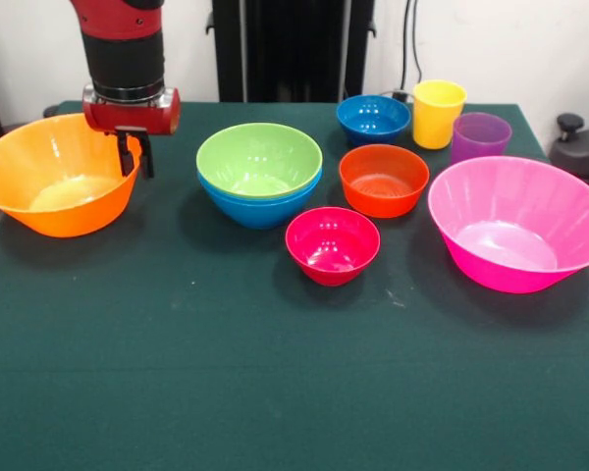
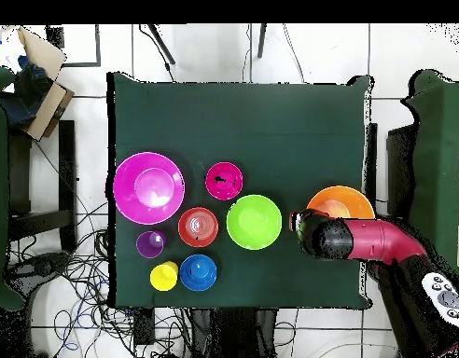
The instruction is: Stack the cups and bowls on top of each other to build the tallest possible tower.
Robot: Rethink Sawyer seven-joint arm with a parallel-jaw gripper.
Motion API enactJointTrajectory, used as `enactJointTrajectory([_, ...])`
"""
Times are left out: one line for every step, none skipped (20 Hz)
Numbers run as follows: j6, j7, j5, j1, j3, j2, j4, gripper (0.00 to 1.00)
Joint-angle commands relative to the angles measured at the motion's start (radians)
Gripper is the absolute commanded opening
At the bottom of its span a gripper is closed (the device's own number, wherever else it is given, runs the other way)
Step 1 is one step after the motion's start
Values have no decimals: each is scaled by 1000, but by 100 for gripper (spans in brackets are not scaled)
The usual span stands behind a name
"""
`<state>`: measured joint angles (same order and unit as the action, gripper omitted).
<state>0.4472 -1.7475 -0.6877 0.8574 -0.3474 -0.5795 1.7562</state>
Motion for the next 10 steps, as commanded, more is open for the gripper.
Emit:
enactJointTrajectory([-35,-45,-11,-38,-1,25,17,0])
enactJointTrajectory([-38,-48,-11,-39,-1,23,19,0])
enactJointTrajectory([-38,-49,-11,-39,0,19,23,0])
enactJointTrajectory([-36,-50,-8,-39,-2,14,29,0])
enactJointTrajectory([-33,-51,-3,-39,-4,4,38,0])
enactJointTrajectory([-28,-53,2,-41,-5,-7,47,0])
enactJointTrajectory([-19,-53,10,-42,-8,-26,61,0])
enactJointTrajectory([-11,-55,18,-44,-10,-43,75,0])
enactJointTrajectory([-6,-59,25,-47,-10,-62,91,0])
enactJointTrajectory([-3,-68,34,-52,-9,-87,117,0])
